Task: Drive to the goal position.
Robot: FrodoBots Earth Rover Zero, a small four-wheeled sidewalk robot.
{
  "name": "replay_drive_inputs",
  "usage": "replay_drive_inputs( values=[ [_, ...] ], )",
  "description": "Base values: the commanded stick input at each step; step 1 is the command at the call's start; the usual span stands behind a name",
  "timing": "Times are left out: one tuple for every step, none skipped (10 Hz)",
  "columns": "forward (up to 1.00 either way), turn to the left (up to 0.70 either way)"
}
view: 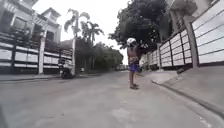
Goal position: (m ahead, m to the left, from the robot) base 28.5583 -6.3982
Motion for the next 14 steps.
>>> replay_drive_inputs(
  values=[
    [0.50,0.00],
    [0.50,0.00],
    [0.50,0.00],
    [0.50,0.00],
    [0.50,0.00],
    [0.50,0.00],
    [0.50,0.00],
    [0.50,0.00],
    [0.50,0.00],
    [0.50,0.00],
    [0.50,0.00],
    [0.50,0.00],
    [0.50,0.00],
    [0.50,0.00]
  ],
)
